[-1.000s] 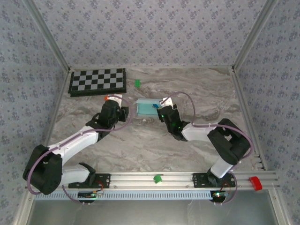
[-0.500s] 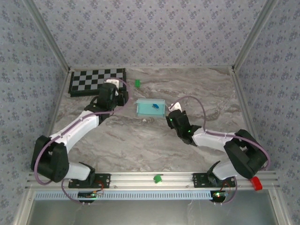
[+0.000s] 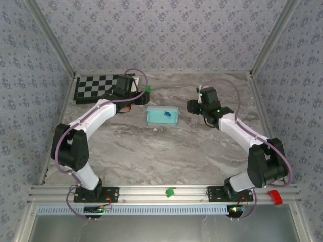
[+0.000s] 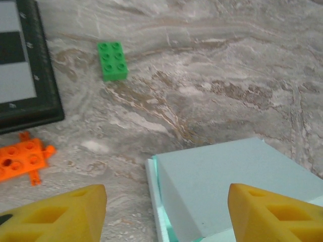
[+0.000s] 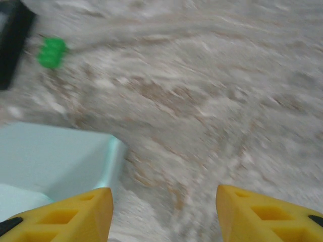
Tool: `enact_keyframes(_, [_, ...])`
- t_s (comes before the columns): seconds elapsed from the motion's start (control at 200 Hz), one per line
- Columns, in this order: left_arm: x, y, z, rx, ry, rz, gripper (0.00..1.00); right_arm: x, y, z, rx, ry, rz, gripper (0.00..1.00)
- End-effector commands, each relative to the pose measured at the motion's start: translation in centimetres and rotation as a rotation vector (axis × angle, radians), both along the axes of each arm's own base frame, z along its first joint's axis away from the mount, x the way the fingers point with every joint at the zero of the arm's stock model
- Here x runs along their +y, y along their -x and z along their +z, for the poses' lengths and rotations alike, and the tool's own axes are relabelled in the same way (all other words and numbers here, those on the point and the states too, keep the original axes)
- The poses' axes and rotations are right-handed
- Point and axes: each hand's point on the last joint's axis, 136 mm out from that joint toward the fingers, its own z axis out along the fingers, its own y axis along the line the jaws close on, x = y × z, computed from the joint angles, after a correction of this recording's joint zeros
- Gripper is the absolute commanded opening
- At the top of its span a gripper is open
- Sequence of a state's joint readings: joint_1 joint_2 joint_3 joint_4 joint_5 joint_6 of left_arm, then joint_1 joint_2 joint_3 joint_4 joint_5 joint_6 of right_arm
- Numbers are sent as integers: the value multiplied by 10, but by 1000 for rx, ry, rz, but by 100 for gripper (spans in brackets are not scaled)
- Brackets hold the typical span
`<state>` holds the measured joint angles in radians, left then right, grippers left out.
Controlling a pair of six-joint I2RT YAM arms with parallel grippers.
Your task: Fold the paper box
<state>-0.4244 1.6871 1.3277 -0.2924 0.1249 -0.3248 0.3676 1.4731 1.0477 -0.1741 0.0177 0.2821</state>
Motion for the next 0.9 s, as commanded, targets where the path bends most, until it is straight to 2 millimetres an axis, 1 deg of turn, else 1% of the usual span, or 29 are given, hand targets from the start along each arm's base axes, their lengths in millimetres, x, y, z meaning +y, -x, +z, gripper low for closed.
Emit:
enact_keyframes(0.0, [-12, 5, 0, 83, 59, -41, 63, 38, 8, -3, 150, -132, 163, 57])
enact_keyframes(0.02, [-14, 4, -2, 90, 64, -43, 62, 42, 8, -6, 170, -140, 175, 56])
enact_keyframes(0.025, [-14, 4, -2, 92, 65, -43, 62, 44, 5, -1, 161, -146, 180, 56])
enact_keyframes(0.035, [-15, 4, -2, 93, 67, -44, 62, 46, 3, 3, 159, -153, 186, 56])
enact_keyframes(0.09, [-18, 3, -3, 104, 79, -50, 61, 53, -3, 2, 182, -172, 195, 54])
enact_keyframes(0.18, [-21, 1, -8, 124, 91, -56, 57, 59, -10, -4, 222, -189, 196, 53])
enact_keyframes(0.265, [-25, 1, -13, 145, 100, -63, 52, 67, -14, -14, 262, -202, 210, 52])
enact_keyframes(0.425, [-30, 0, -24, 179, 118, -71, 50, 79, -14, -25, 308, -221, 242, 51])
enact_keyframes(0.51, [-31, 1, -32, 198, 118, -69, 48, 81, -13, -32, 330, -219, 244, 51])
enact_keyframes(0.655, [-30, 4, -43, 228, 116, -66, 48, 80, -11, -44, 358, -208, 238, 50])
enact_keyframes(0.895, [-24, 15, -67, 275, 101, -39, 47, 76, -6, -63, 404, -184, 219, 50])
